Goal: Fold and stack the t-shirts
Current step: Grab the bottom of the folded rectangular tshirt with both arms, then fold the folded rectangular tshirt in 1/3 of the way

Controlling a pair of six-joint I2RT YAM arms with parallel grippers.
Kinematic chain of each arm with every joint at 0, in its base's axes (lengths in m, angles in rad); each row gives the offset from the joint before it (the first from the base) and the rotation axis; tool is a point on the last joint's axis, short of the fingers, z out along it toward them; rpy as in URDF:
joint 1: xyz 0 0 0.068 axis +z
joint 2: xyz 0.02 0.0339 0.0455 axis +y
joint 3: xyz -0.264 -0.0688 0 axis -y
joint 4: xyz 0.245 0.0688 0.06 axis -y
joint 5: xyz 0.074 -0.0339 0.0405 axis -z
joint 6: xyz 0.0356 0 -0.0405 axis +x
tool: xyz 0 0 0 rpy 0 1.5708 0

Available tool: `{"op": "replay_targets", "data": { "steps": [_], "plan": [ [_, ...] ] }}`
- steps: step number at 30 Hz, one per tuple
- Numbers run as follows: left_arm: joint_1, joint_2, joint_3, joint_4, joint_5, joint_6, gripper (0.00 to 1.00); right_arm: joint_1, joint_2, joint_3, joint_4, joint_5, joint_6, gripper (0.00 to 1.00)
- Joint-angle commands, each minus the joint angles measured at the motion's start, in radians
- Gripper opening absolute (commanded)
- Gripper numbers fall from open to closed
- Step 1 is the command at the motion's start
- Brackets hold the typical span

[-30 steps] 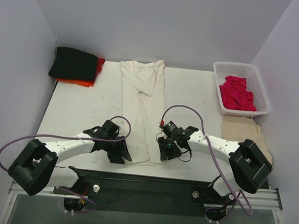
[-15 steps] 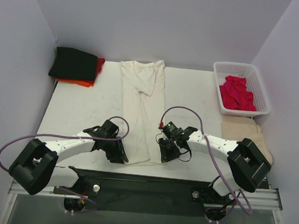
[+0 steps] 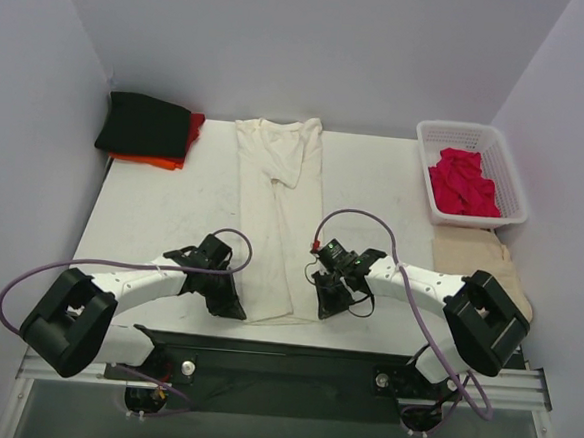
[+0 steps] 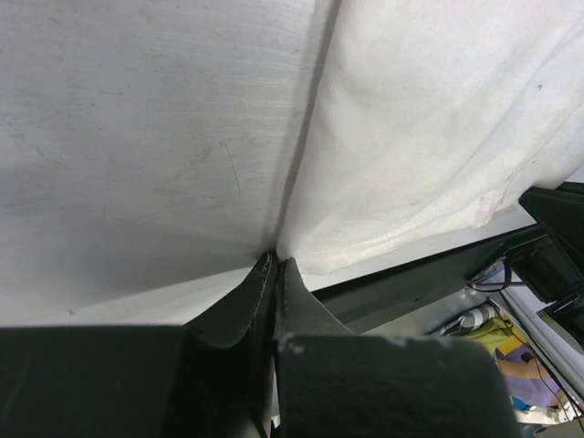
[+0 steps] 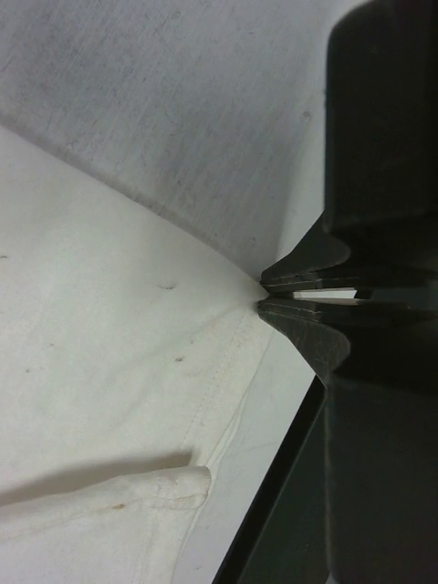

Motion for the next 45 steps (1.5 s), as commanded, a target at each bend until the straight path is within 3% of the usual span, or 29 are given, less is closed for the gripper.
{"op": "replay_targets", "data": {
  "steps": [1,14,24,33,45],
  "plan": [
    [0.005,0.003,-0.003,-0.036,-0.070,0.021,0.00,0.004,-0.031,-0.019,-0.057,0.010,0.002,0.00],
    [0.004,-0.178,-0.019,-0.137,-0.124,0.031,0.00,0.041,-0.181,-0.053,-0.108,0.009,0.014,0.00],
    [0.002,-0.197,0.064,-0.160,-0.168,0.028,0.00,0.061,-0.216,0.010,-0.131,0.075,0.040,0.00],
    [0.004,-0.100,0.269,-0.176,-0.292,0.043,0.00,0.011,-0.172,0.150,-0.137,0.188,0.028,0.00],
    [0.057,0.193,0.599,-0.205,-0.412,0.118,0.00,-0.186,0.093,0.528,-0.163,0.193,-0.147,0.00]
  ]
}}
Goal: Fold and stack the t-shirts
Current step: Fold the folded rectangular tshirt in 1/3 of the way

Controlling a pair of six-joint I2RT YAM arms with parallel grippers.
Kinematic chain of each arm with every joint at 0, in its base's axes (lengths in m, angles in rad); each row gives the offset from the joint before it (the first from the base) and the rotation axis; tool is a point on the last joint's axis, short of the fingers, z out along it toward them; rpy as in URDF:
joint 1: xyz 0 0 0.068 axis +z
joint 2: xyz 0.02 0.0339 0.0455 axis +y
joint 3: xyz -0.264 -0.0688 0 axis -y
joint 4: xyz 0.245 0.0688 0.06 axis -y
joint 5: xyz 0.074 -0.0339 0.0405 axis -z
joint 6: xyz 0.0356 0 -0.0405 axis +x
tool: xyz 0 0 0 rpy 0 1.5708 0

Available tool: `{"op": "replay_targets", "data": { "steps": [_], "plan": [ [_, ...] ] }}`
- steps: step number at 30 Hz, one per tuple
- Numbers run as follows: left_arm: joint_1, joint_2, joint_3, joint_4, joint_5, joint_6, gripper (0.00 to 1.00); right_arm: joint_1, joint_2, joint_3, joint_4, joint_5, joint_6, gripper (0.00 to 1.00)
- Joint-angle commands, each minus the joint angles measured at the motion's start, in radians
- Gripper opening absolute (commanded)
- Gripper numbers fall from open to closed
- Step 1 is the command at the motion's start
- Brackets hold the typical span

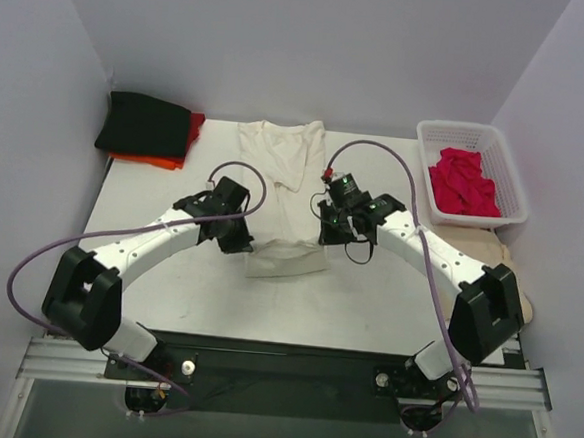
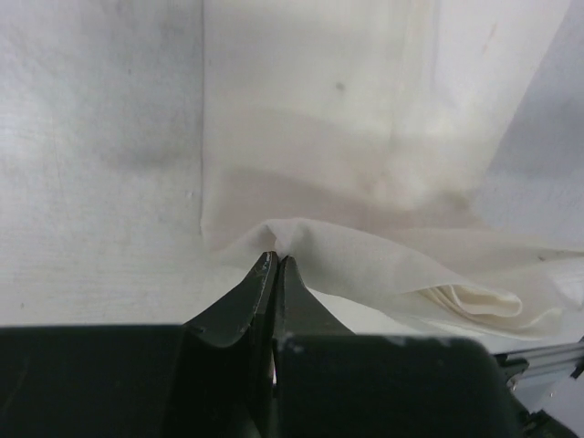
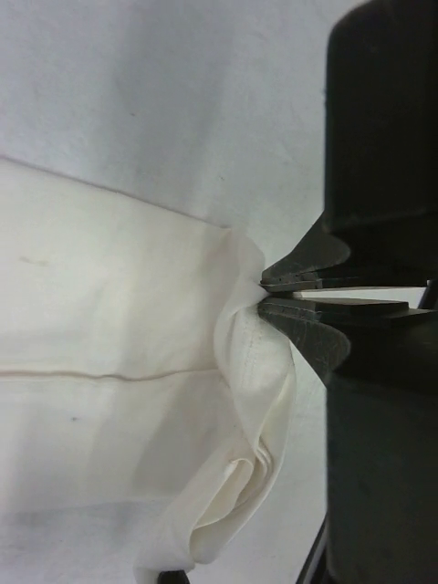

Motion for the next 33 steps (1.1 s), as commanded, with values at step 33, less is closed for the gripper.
{"op": "replay_targets", "data": {
  "steps": [33],
  "plan": [
    [0.222,0.781,0.949,-0.191,-0.094,0.169,0.00,-0.301,0.790,0.976,-0.170,-0.204,-0.110,0.00]
  ]
}}
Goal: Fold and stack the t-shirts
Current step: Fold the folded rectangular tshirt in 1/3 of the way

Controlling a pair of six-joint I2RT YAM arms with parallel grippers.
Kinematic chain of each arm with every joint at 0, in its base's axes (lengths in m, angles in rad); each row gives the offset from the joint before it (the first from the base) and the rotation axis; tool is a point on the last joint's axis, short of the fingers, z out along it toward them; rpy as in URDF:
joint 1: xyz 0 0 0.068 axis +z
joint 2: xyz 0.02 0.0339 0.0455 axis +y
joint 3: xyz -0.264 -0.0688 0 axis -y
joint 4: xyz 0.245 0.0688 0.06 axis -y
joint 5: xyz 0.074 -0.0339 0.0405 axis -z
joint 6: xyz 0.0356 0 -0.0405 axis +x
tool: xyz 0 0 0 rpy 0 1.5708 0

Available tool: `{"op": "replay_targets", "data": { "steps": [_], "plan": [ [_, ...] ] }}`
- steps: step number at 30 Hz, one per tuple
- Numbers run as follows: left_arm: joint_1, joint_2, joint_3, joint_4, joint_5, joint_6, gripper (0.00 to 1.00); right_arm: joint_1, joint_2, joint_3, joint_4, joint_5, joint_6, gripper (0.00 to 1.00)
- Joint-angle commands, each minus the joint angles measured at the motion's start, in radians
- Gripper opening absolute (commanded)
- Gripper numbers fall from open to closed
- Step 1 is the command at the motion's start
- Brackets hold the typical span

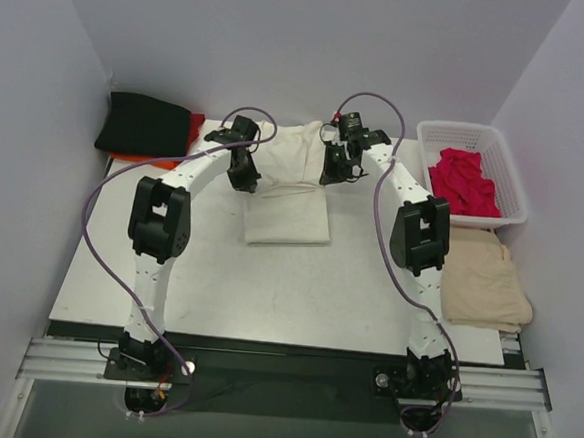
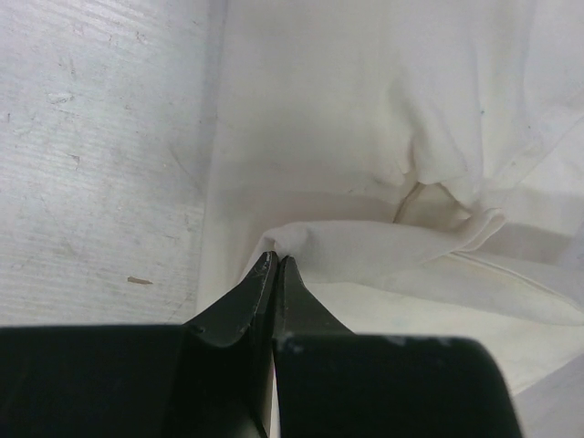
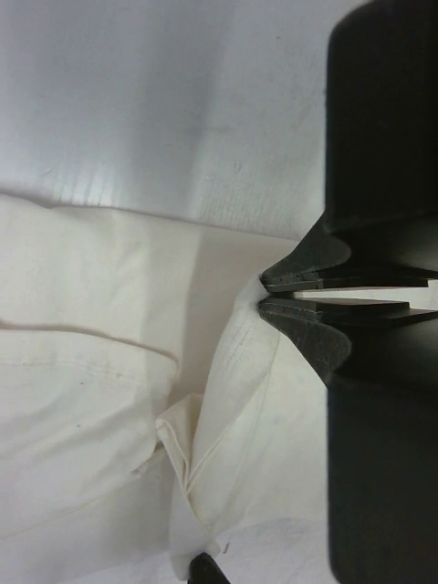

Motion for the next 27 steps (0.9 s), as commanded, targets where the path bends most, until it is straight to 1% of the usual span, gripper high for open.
{"op": "replay_targets", "data": {
  "steps": [1,6,7,8,10,11,12,14,16,19,22,23,24,26,27],
  "plan": [
    [0.016,0.012,0.077,-0.040,-0.033,-0.003,0.00,-0.019,0.032,0.088,-0.037,-0.059,-0.022,0.00],
    [0.025,0.029,0.104,-0.031,-0.037,-0.003,0.00,-0.031,0.081,0.140,-0.041,-0.080,-0.003,0.00],
    [0.028,0.032,0.103,-0.022,-0.033,0.000,0.00,-0.032,0.086,0.152,-0.041,-0.079,0.004,0.03],
    [0.031,0.034,0.104,0.007,-0.027,0.007,0.00,-0.035,0.090,0.158,-0.041,-0.071,0.015,0.15],
    [0.037,0.037,0.107,0.035,-0.024,0.017,0.22,-0.046,0.093,0.178,-0.040,-0.051,0.035,0.26],
    [0.039,0.035,0.112,0.061,-0.028,0.017,0.33,-0.049,0.093,0.186,-0.040,-0.043,0.056,0.34],
    [0.040,0.034,0.113,0.079,-0.039,0.022,0.52,-0.060,0.087,0.194,-0.040,-0.014,0.067,0.36],
    [0.040,0.012,0.110,0.125,-0.071,0.031,0.62,-0.069,0.076,0.201,-0.034,0.022,0.090,0.37],
    [0.040,-0.007,0.119,0.150,-0.088,0.054,0.70,-0.086,0.052,0.201,-0.029,0.040,0.113,0.38],
    [0.039,-0.023,0.139,0.136,-0.080,0.079,0.73,-0.092,0.017,0.179,-0.030,0.012,0.101,0.38],
    [0.031,-0.060,0.103,0.125,-0.050,0.092,0.73,-0.077,-0.040,0.085,-0.030,0.009,0.081,0.38],
    [0.029,-0.072,0.053,0.128,-0.039,0.091,0.73,-0.071,-0.054,0.056,-0.032,0.007,0.078,0.38],
    [0.028,-0.098,0.028,0.134,-0.002,0.094,0.73,-0.063,-0.084,-0.011,-0.032,0.007,0.075,0.38],
    [0.028,-0.130,-0.037,0.144,0.039,0.091,0.73,-0.040,-0.117,-0.084,-0.033,-0.005,0.055,0.38],
    [0.026,-0.149,-0.114,0.156,0.074,0.091,0.73,-0.029,-0.150,-0.116,-0.033,-0.005,0.048,0.38]
  ]
}}
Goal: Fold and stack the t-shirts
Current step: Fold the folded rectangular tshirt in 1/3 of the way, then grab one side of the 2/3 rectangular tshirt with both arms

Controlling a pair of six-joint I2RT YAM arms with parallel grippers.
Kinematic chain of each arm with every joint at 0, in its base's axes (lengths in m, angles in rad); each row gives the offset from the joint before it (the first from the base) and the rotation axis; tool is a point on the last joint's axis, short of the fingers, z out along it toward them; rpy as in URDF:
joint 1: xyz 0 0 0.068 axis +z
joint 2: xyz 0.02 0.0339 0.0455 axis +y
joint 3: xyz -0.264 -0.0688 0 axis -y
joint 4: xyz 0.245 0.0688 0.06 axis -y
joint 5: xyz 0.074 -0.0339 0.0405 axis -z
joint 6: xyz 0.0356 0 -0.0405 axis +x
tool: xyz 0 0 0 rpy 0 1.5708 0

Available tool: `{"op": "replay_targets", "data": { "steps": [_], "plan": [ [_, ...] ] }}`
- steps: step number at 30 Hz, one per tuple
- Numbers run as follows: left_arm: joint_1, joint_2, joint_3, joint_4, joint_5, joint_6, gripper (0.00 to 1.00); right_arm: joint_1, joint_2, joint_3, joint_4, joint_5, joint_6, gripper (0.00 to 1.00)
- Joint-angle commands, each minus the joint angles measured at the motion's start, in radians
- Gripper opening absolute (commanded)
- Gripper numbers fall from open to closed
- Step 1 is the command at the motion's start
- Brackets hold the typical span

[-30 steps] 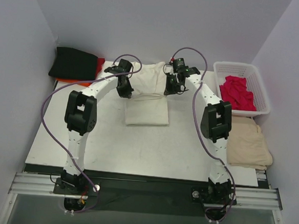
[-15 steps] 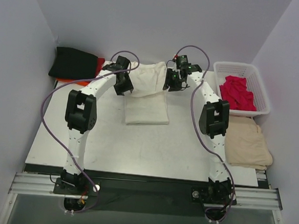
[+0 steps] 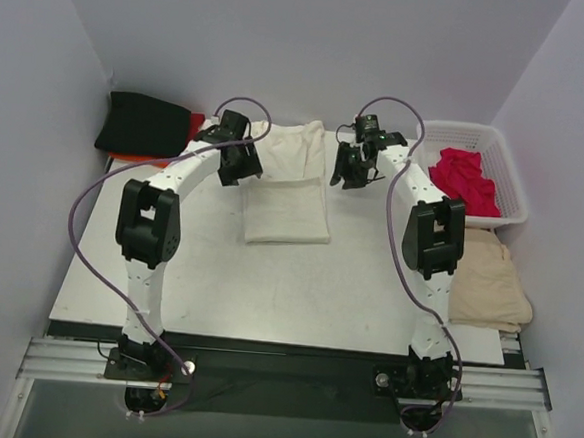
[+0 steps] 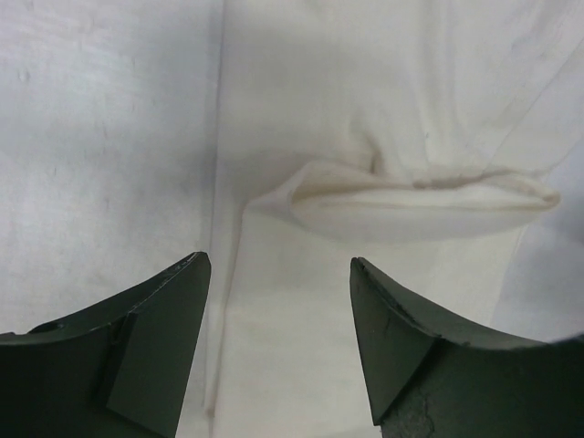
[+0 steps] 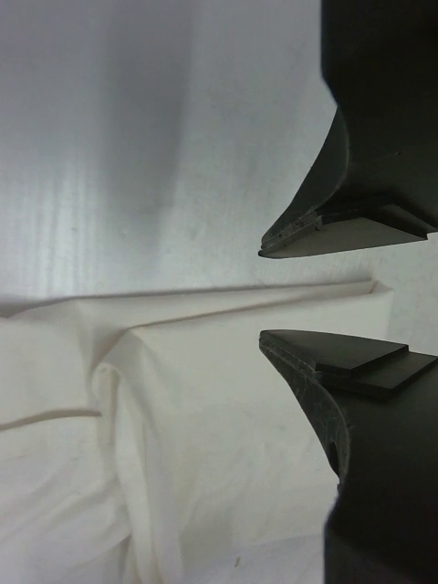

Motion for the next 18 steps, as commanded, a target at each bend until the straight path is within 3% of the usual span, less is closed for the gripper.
{"op": "replay_targets", "data": {
  "steps": [1,10,18],
  "plan": [
    [-0.006,-0.143,-0.136,0.043,0.110,0.023,0.73,0.061,-0.137,-0.146,-0.030,-0.010,-0.041,0.38],
    [-0.006,-0.380,-0.604,0.216,0.331,0.023,0.75,0.152,-0.289,-0.446,0.006,-0.033,-0.067,0.41],
    [-0.003,-0.434,-0.779,0.376,0.444,-0.054,0.75,0.158,-0.344,-0.631,0.098,-0.023,-0.032,0.41]
  ]
}}
